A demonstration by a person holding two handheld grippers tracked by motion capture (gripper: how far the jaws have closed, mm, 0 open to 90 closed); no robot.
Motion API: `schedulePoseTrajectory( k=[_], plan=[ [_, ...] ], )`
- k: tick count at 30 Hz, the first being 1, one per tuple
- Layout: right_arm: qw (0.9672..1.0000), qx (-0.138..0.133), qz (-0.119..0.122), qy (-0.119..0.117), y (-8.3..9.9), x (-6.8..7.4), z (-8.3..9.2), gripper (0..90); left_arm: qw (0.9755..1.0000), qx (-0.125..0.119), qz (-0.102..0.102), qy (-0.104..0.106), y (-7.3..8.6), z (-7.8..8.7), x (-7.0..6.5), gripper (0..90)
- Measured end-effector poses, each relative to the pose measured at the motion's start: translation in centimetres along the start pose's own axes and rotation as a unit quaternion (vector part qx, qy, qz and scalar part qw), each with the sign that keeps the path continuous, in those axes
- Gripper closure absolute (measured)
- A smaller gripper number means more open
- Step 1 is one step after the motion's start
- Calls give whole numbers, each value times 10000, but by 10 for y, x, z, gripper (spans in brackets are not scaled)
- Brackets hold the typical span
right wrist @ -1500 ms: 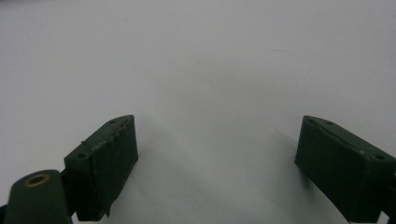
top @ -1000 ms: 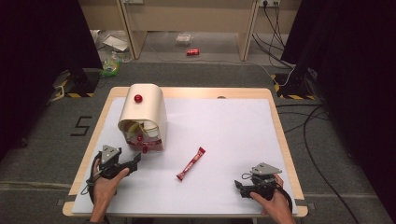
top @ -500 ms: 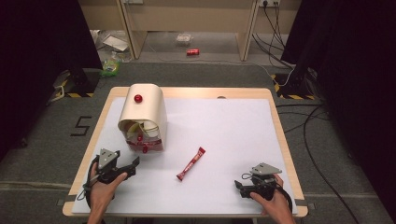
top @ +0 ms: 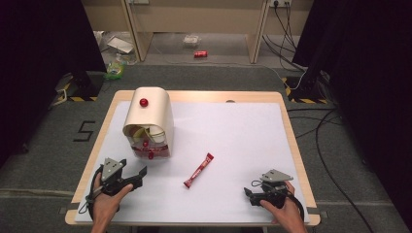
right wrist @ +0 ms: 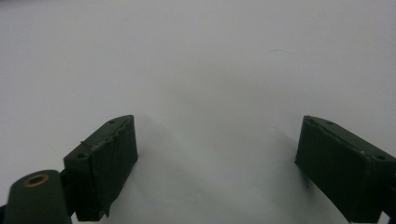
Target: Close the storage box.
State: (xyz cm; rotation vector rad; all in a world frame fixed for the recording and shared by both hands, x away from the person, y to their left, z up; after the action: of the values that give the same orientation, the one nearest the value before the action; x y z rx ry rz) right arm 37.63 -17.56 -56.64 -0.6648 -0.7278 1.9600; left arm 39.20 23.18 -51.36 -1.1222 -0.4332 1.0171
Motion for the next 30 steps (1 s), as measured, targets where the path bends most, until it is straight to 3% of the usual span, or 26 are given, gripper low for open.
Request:
schedulePoseTrajectory(
  k=[17, 22, 30],
  plan=[
    [10000, -1, 3, 3, 0, 0, 0, 129, 9997, 17, -97, 224, 4, 3, -20, 162],
    [10000, -1, 3, 4, 0, 0, 0, 129, 9991, 46, -144, 406, 12, 1, -35, 161],
    [10000, -4, 2, 4, 0, 0, 0, 129, 9984, 137, -200, 502, 19, 2, -44, 161]
  ],
)
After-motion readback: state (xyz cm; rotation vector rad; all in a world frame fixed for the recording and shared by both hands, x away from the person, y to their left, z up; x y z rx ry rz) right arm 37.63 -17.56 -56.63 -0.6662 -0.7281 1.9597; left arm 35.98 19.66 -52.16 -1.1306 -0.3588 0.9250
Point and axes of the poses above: each handheld gripper's, and its own axes: z roughly backward along the jaws, y roughly out of its underside, x roughly to its left, the point moved 10 cm from there along -z, roughly forward along the jaws, and after that the axes turned 13 degrees about y, right-handed, at the moved point
